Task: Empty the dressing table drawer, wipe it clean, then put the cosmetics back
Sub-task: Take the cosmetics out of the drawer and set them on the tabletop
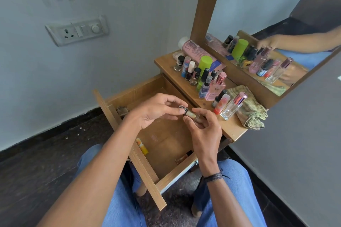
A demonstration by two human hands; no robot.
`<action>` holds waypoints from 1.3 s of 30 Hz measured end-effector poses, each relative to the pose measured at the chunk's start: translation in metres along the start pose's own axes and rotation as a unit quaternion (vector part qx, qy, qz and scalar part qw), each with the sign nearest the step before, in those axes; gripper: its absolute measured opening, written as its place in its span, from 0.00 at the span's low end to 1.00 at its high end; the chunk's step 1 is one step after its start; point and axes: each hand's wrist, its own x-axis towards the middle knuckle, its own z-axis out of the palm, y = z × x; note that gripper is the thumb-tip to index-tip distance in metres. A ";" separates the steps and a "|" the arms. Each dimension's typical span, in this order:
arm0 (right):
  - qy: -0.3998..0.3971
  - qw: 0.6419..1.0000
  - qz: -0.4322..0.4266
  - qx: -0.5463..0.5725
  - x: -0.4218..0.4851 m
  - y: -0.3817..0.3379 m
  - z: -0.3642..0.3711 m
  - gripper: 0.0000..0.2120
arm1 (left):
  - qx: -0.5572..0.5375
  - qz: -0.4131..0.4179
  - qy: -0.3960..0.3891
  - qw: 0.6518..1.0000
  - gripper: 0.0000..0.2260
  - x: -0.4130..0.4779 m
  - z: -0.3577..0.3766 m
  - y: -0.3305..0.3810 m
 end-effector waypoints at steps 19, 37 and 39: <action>-0.005 0.998 -0.061 -0.006 0.001 0.009 0.001 0.11 | 0.122 0.110 0.200 0.966 0.09 0.008 -0.001 -0.012; -0.101 0.972 -0.114 -0.176 -0.013 0.031 0.012 0.12 | 0.255 0.134 0.416 0.862 0.09 0.056 -0.042 0.053; -0.100 0.972 -0.115 -0.177 -0.013 0.031 0.012 0.12 | 0.260 0.133 0.417 0.861 0.09 0.054 -0.047 0.052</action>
